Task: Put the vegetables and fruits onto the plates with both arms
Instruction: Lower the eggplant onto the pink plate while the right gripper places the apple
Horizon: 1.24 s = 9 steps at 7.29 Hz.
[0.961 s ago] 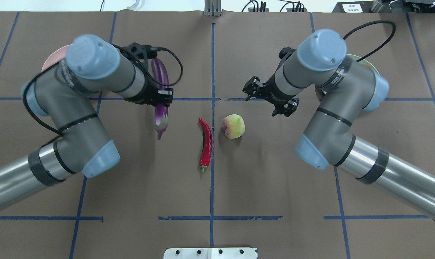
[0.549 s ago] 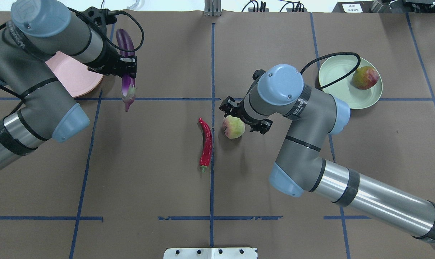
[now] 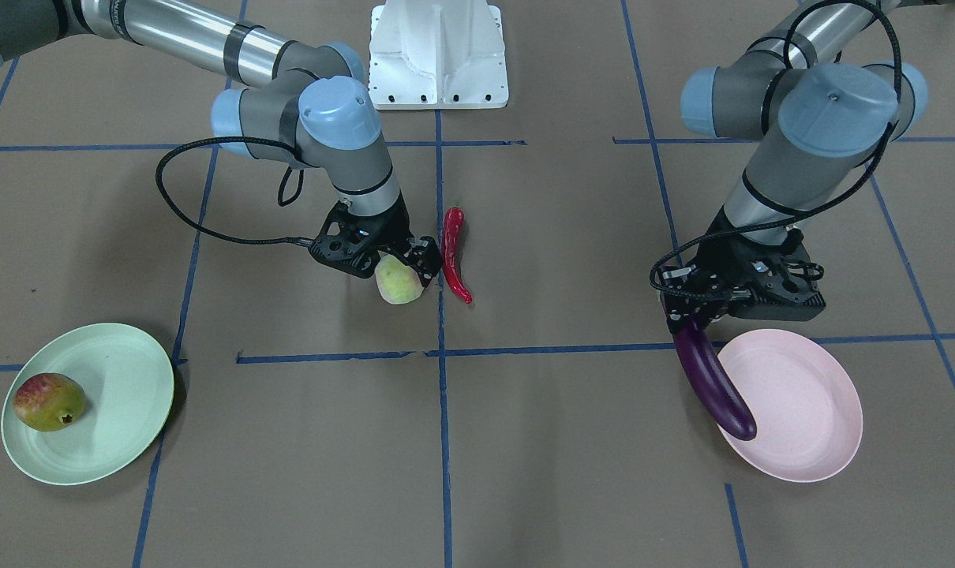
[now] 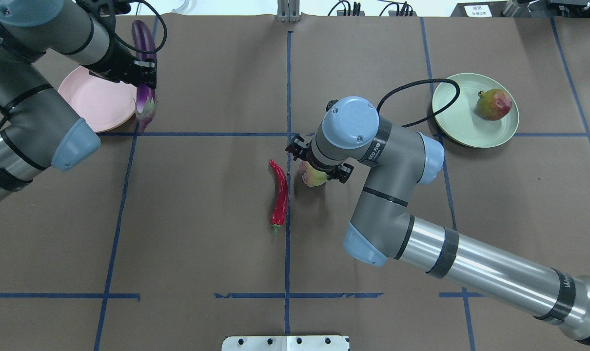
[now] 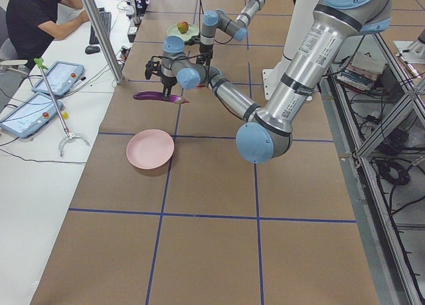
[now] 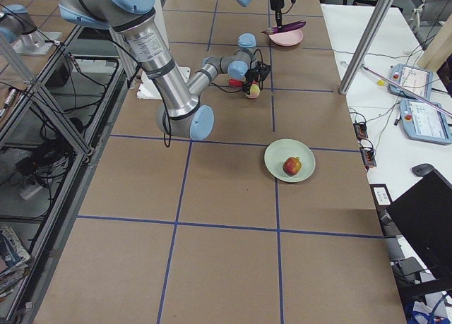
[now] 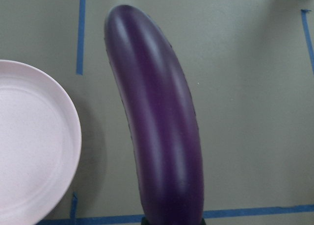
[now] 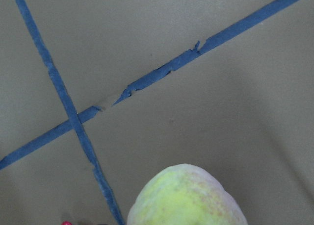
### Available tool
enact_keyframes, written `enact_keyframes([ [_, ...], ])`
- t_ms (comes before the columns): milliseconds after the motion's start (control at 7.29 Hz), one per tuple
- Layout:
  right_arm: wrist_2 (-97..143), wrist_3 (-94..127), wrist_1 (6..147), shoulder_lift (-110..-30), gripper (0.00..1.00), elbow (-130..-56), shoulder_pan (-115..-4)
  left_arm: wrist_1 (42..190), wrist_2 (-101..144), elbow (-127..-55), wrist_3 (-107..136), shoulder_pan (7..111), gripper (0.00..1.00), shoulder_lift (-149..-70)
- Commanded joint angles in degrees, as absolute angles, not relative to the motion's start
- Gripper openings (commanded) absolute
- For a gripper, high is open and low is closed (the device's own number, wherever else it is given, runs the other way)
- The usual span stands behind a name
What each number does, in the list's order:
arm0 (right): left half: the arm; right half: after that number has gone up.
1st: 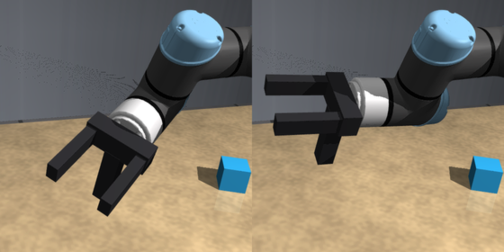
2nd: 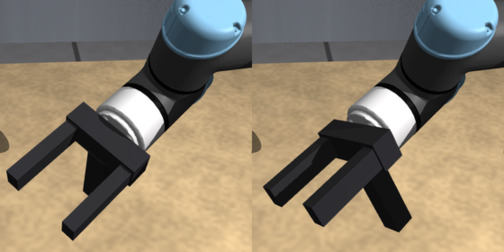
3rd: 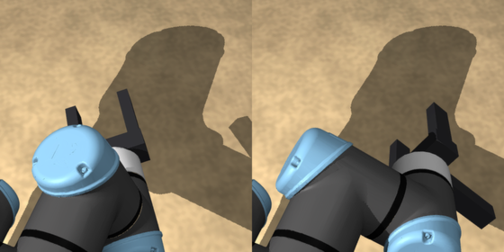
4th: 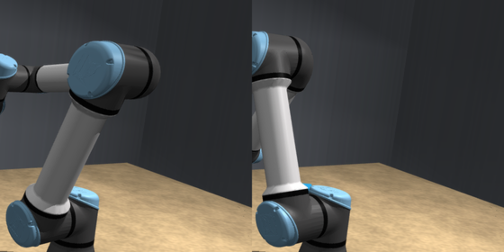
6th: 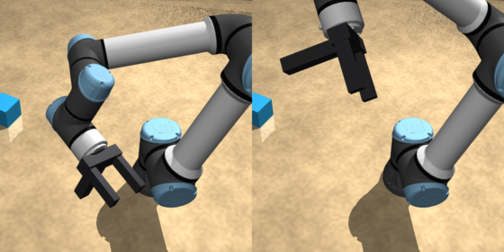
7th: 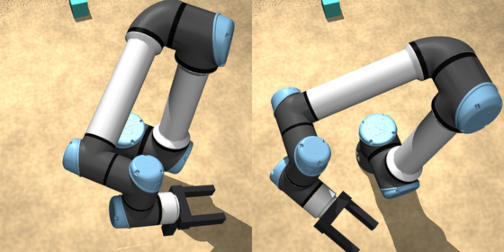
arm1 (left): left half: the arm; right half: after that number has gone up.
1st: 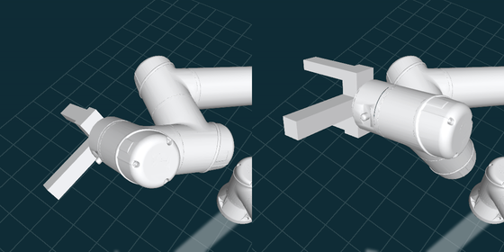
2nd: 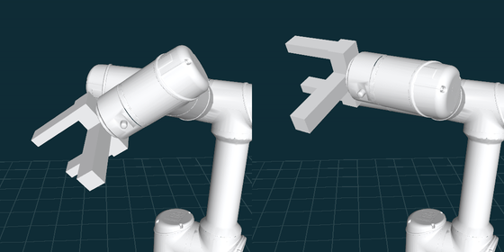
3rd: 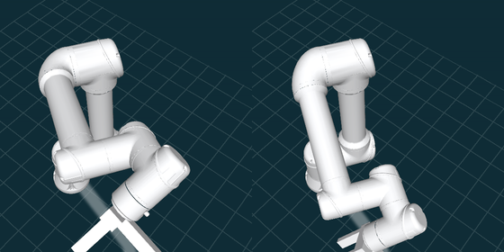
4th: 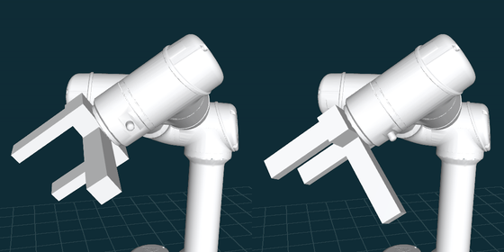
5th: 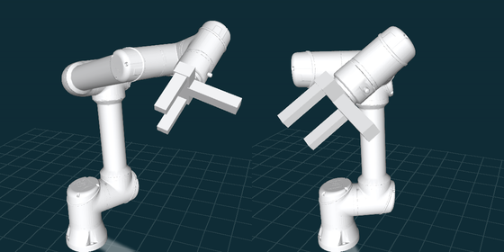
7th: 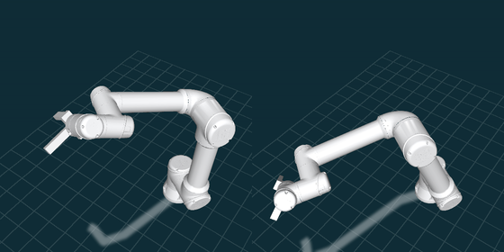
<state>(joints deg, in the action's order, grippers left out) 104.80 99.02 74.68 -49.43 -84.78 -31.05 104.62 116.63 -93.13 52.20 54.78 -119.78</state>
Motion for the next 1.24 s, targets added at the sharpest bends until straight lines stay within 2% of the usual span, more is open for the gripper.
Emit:
enact_keyframes([
  [0, 104.77, 99.14, 74.53, -49.22, 0.92, -83.23, -30.94, 104.85, 116.46, -88.1, 48.19, 55.72, 0.0, -119.79],
  [137, 104.85, 99.14, 74.62, -49.13, 0.34, -83.32, -30.94, 104.85, 116.46, -83.98, 44.51, 56.94, 0.0, -119.79],
  [275, 104.94, 98.88, 74.88, -49.39, 0.01, -83.67, -31.02, 104.85, 116.28, -79.59, 44.04, 57.48, 0.01, -119.88],
  [549, 105.73, 98.53, 77.5, -51.14, 0.0, -88.74, -36.61, 105.72, 116.19, -73.24, 44.03, 59.22, 0.07, -120.23],
  [824, 106.34, 90.86, 78.4, -56.66, 0.01, -90.35, -43.12, 110.63, 116.54, -69.7, 44.99, 61.34, 1.0, -120.5],
  [1098, 107.84, 78.25, 78.48, -61.42, 0.01, -89.48, -49.9, 112.49, 127.02, -73.1, 52.67, 61.79, 1.0, -121.38],
])
